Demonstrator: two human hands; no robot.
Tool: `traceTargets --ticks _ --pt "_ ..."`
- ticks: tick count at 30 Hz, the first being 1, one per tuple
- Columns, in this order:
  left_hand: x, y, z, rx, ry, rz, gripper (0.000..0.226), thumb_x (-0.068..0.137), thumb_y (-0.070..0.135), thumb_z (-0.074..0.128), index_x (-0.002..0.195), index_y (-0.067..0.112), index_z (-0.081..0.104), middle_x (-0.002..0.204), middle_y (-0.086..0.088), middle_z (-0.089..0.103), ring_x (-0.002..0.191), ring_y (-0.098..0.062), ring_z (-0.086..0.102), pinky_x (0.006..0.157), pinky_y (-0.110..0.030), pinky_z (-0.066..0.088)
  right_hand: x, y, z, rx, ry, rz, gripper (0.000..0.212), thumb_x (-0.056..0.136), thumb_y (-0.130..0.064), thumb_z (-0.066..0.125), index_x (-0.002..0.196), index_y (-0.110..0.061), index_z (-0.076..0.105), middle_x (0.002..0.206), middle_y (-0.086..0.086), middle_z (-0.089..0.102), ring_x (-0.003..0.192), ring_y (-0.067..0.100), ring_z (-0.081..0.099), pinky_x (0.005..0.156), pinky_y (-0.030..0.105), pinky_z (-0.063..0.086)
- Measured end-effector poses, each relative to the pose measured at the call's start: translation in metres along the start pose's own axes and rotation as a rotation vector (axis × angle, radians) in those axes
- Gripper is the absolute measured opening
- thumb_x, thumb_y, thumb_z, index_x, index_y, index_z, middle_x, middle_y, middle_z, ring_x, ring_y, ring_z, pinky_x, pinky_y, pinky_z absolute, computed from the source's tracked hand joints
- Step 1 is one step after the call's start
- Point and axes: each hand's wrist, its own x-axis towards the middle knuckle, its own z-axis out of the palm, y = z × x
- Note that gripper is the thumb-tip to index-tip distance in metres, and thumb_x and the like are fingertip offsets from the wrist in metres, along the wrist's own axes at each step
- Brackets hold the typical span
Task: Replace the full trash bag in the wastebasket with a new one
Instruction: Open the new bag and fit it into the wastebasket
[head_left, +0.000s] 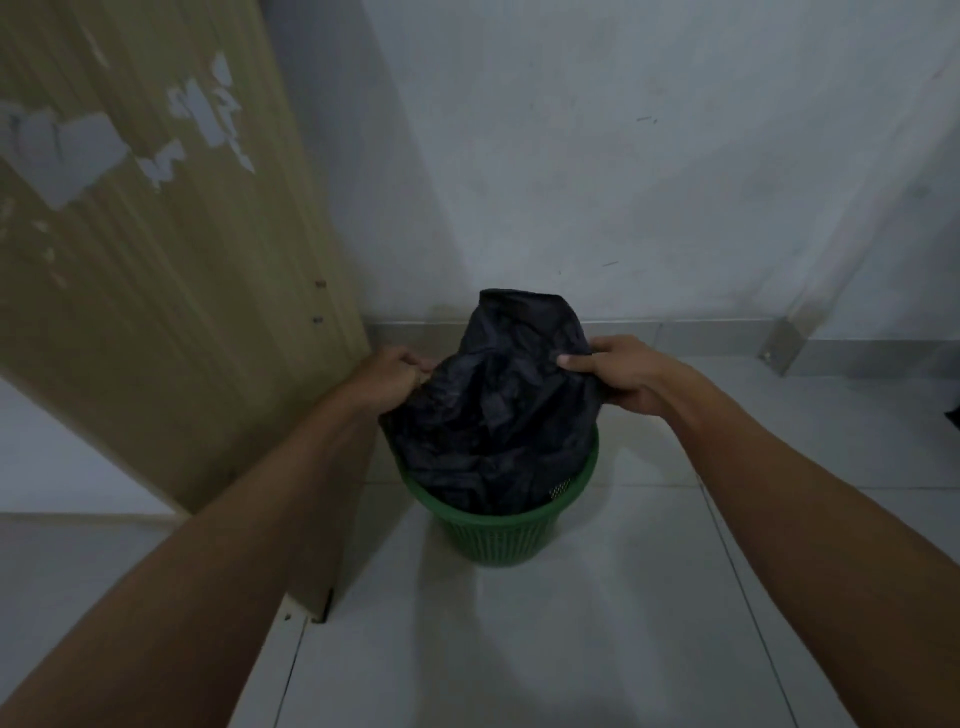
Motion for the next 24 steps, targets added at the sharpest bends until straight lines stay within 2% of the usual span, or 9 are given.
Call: traceTargets --ticks 4,7,9,12,15,18,20,22,24 --pt "-0.002 -0.032 -0.003 -0.003 0.334 -0.149 0.03 0.106 0.025 0.042 0.121 0.005 0.059 0.13 -0.021 0.064 0.113 -0.039 0.061 0.086 -0.037 0.045 -0.002 0.006 -0.008 0.039 0.066 0.079 0.035 0.094 -0.024 0.073 0.12 -0.001 0.069 0.108 0.016 0.076 0.094 0.033 0.075 0.081 0.043 0.063" --pt "-0.009 -0.031 -0.006 0.021 0.238 -0.114 0.065 0.096 0.071 0.039 0.125 0.017 0.06 0.125 -0.012 0.065 0.11 -0.035 0.063 0.097 -0.045 0.051 -0.006 0.005 -0.005 -0.302 0.193 0.05 0.036 0.091 -0.032 0.072 0.115 -0.005 0.065 0.097 0.011 0.07 0.082 0.028 0.069 0.074 0.034 0.058" --pt "-0.016 -0.015 -0.008 -0.008 0.164 0.063 0.086 0.074 0.095 0.043 0.125 0.029 0.061 0.117 0.002 0.064 0.105 -0.025 0.064 0.095 -0.044 0.053 -0.004 0.005 0.002 -0.482 0.21 -0.06 0.054 0.088 -0.034 0.072 0.131 -0.007 0.054 0.11 0.01 0.062 0.096 0.028 0.065 0.079 0.031 0.052" --pt "-0.013 0.006 -0.001 0.058 0.082 0.31 0.058 0.079 0.071 0.073 0.124 0.036 0.061 0.106 0.008 0.067 0.095 -0.015 0.067 0.084 -0.036 0.055 0.001 0.005 0.014 -0.439 0.179 -0.341 0.069 0.088 -0.035 0.075 0.148 -0.023 0.043 0.123 0.0 0.056 0.112 0.02 0.058 0.096 0.026 0.044" --pt "-0.006 -0.002 0.02 0.434 0.053 0.43 0.021 0.096 0.049 0.064 0.095 0.029 0.071 0.092 -0.001 0.073 0.09 -0.025 0.071 0.075 -0.034 0.054 0.006 0.016 0.022 -0.607 0.09 -0.631 0.032 0.091 -0.022 0.076 0.122 -0.019 0.067 0.116 0.002 0.066 0.108 0.023 0.064 0.091 0.024 0.046" --pt "-0.007 -0.012 0.036 0.717 -0.022 0.482 0.04 0.099 0.057 0.052 0.077 0.024 0.054 0.088 -0.008 0.069 0.091 -0.032 0.07 0.072 -0.037 0.053 0.007 0.027 0.026 -1.092 -0.048 -0.65 0.024 0.091 -0.024 0.071 0.115 -0.022 0.074 0.121 0.006 0.068 0.11 0.03 0.064 0.092 0.043 0.055" --pt "-0.006 -0.009 0.033 0.584 -0.015 0.476 0.058 0.084 0.082 0.053 0.079 0.024 0.06 0.079 0.003 0.067 0.079 -0.022 0.069 0.068 -0.033 0.051 0.008 0.025 0.03 -1.253 -0.035 -0.592 0.03 0.092 -0.035 0.067 0.121 -0.03 0.072 0.127 0.002 0.067 0.112 0.028 0.063 0.09 0.043 0.054" --pt "-0.004 -0.006 0.028 0.471 0.055 0.477 0.059 0.07 0.085 0.067 0.082 0.027 0.066 0.075 0.007 0.069 0.072 -0.016 0.068 0.063 -0.031 0.049 0.01 0.02 0.034 -1.078 0.056 -0.573 0.03 0.093 -0.044 0.065 0.119 -0.032 0.072 0.12 0.001 0.072 0.105 0.024 0.067 0.088 0.038 0.055" --pt "0.0 -0.01 0.026 0.429 0.187 0.481 0.04 0.082 0.063 0.074 0.078 0.024 0.069 0.075 0.002 0.071 0.079 -0.024 0.071 0.061 -0.03 0.044 0.015 0.019 0.032 -0.781 0.148 -0.552 0.026 0.097 -0.036 0.064 0.118 -0.026 0.075 0.114 0.002 0.075 0.1 0.02 0.067 0.089 0.033 0.054"
